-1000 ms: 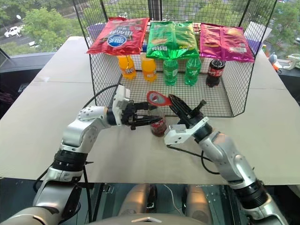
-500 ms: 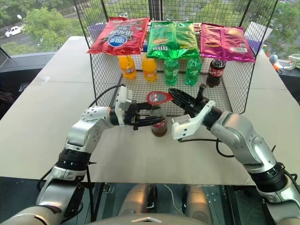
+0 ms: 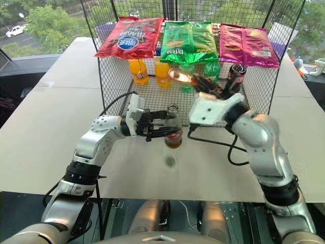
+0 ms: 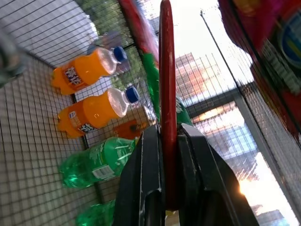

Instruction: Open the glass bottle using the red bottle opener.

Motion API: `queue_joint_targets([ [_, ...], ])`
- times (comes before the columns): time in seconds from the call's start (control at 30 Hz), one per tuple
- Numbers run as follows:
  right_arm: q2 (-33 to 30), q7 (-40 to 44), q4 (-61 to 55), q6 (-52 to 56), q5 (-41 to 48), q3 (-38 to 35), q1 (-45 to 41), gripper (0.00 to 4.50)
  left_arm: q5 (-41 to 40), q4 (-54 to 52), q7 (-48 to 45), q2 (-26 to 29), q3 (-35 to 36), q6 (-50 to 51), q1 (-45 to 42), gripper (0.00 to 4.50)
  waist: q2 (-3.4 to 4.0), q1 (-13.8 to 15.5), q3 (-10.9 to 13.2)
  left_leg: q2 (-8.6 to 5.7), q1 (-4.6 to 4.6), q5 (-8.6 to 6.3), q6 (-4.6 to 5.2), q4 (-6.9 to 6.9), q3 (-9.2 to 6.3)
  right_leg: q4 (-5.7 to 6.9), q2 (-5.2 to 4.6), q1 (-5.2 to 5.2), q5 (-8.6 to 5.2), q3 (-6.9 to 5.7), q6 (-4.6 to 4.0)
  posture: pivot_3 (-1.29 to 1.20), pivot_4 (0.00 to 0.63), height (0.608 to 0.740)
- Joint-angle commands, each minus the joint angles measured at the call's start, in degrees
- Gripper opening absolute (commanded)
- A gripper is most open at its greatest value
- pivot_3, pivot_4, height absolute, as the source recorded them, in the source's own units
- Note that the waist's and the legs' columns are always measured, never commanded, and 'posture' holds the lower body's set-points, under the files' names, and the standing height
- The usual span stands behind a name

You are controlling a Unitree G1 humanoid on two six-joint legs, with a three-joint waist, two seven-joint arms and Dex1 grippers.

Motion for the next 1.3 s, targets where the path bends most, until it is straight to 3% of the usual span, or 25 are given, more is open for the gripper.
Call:
queue_joint_targets([
  [0.03,5.15,1.60,-11.72,19.93,6.59,-4.75,4.47,0.00,0.21,-1.40,0.63,-0.25,-0.25,-0.28,0.31,2.24,0.01,0.00,0.00,0.02,0.00,0.00,0.00,0.01,-0.03,0.01,0.00,0.00,0.00,-0.03,0.00,0.00,0.150,0.740],
  [0.1,8.09,2.67,-18.01,31.79,10.32,-5.46,12.05,0.00,-0.08,-1.82,0.89,-0.26,-0.04,-0.22,0.51,2.24,0.01,0.36,-0.01,0.08,0.00,0.00,-0.01,0.02,-0.12,0.01,0.00,0.03,-0.01,-0.12,-0.01,0.00,0.150,0.740],
  [0.23,16.05,-0.13,-22.95,45.18,16.17,-6.51,20.86,0.00,-0.41,-2.52,1.39,-0.30,0.16,-0.12,0.96,2.24,0.15,-0.18,0.06,0.10,-0.01,-0.02,-0.02,0.03,-0.09,0.00,-0.06,0.00,-0.01,-0.11,-0.01,0.00,0.150,0.740],
  [0.37,24.42,-2.92,-20.19,50.08,21.94,-7.46,27.55,0.00,-0.46,-3.20,1.85,-0.26,0.23,-0.17,1.34,2.24,0.25,-0.23,0.10,0.18,0.03,-0.02,-0.04,0.03,-0.17,0.05,-0.04,0.00,-0.01,-0.17,-0.02,0.00,0.150,0.740],
  [0.47,26.63,-4.08,-17.14,52.15,25.06,-9.03,29.03,0.00,-0.40,-3.49,2.14,-0.21,0.39,-0.24,1.44,2.24,0.31,-0.26,0.14,0.16,-0.01,-0.02,-0.05,0.03,-0.16,0.03,-0.08,-0.02,-0.01,-0.18,-0.02,0.00,0.150,0.740],
  [0.6,27.22,-5.08,-13.51,54.97,29.73,-12.56,28.97,1.56,-0.52,-4.17,2.46,-0.01,0.48,-0.04,1.73,2.24,0.35,-0.21,0.16,0.12,-0.05,-0.04,-0.06,0.01,-0.18,-0.13,-0.11,-0.03,-0.01,-0.21,-0.01,0.00,0.150,0.740],
  [0.8,24.85,-6.56,-11.88,56.44,34.56,-17.27,27.86,4.34,-0.56,-4.64,2.55,0.19,0.50,-0.02,2.14,2.24,0.39,-0.21,0.18,0.12,-0.06,-0.03,-0.04,-0.12,-0.18,-0.18,-0.08,-0.03,-0.01,-0.22,-0.01,0.00,0.150,0.740],
  [1.13,8.38,-1.93,-17.41,37.99,37.61,-14.78,34.37,4.43,-1.80,-5.50,2.94,1.14,1.35,1.21,3.04,2.24,0.46,-0.25,0.23,0.05,-0.06,-0.03,-0.02,-0.41,-0.19,-0.50,-0.07,0.00,-0.01,-0.24,0.00,0.00,0.150,0.740],
  [1.2,7.14,-1.88,-17.06,35.42,37.99,-14.60,35.09,4.50,-2.17,-6.00,2.86,1.53,1.64,1.45,3.47,3.28,0.46,-0.23,0.23,0.07,-0.05,-0.02,-0.02,-0.45,-0.21,-0.50,-0.01,-0.01,-0.02,-0.25,0.00,0.00,0.150,0.740],
  [1.3,5.88,-2.17,-16.37,32.07,38.77,-14.52,35.21,4.50,-2.75,-6.98,2.66,2.13,2.04,1.72,4.32,4.46,0.45,-0.33,0.24,0.07,-0.06,-0.02,-0.02,-0.46,-0.18,-0.51,0.00,-0.02,-0.02,-0.22,0.00,0.00,0.150,0.740],
])
